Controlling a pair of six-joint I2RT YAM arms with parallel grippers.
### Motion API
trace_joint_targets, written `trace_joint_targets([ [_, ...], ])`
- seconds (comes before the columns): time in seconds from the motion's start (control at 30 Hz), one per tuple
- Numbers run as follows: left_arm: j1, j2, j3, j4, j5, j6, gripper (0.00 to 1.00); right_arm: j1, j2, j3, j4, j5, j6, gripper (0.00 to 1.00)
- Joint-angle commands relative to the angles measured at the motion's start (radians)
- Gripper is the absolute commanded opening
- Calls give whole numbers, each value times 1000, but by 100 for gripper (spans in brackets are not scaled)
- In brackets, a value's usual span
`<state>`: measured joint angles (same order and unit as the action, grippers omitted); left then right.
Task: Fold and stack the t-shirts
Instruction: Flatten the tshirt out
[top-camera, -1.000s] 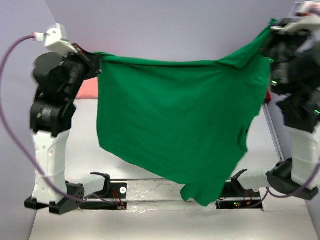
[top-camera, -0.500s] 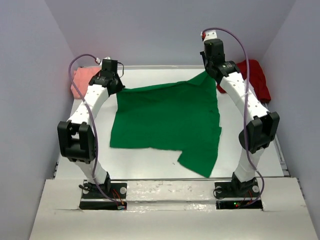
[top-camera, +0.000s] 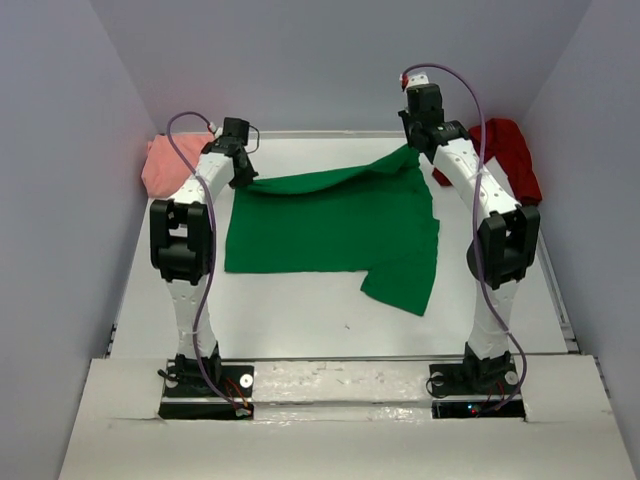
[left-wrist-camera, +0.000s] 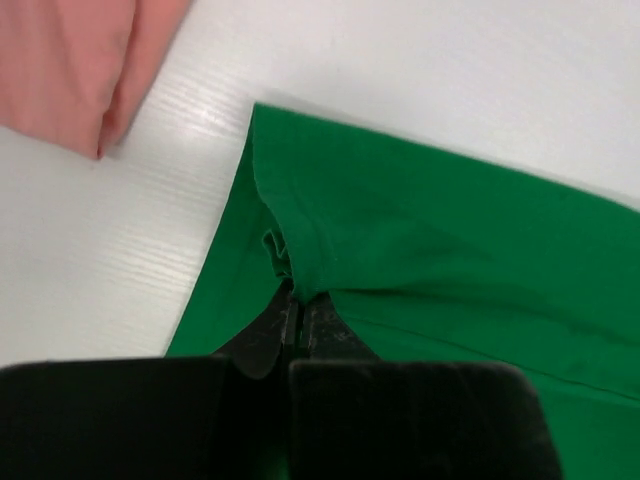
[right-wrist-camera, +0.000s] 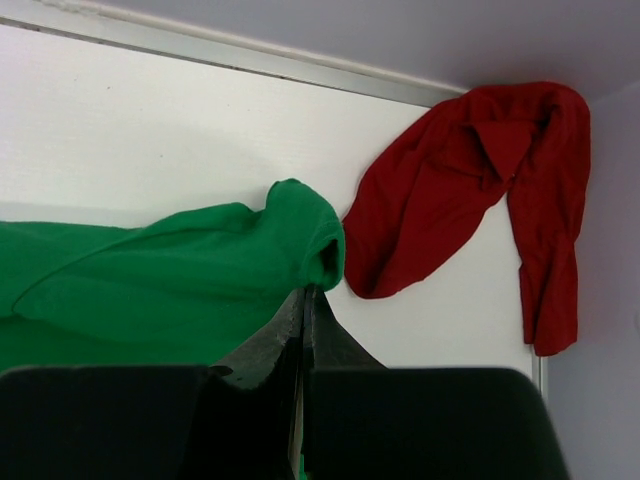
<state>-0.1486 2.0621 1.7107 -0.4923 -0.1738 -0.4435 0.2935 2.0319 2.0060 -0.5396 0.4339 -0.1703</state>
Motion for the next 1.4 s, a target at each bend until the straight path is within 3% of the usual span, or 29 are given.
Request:
trace_joint_targets([
  [0.0, 9, -13, 142, -11, -16, 12, 0, -10, -2, 40, 21, -27, 22, 0],
  [0.47, 17, 23, 182, -97, -58, 19, 0, 26, -180, -116, -143, -35, 158, 0],
  [1.0, 17, 52, 185, -175, -46, 9, 0, 98, -254, -226, -352, 0, 348, 0],
  [1.37, 17, 21, 92, -157, -32, -9, 0, 107, -265, -458, -358, 74, 477, 0],
])
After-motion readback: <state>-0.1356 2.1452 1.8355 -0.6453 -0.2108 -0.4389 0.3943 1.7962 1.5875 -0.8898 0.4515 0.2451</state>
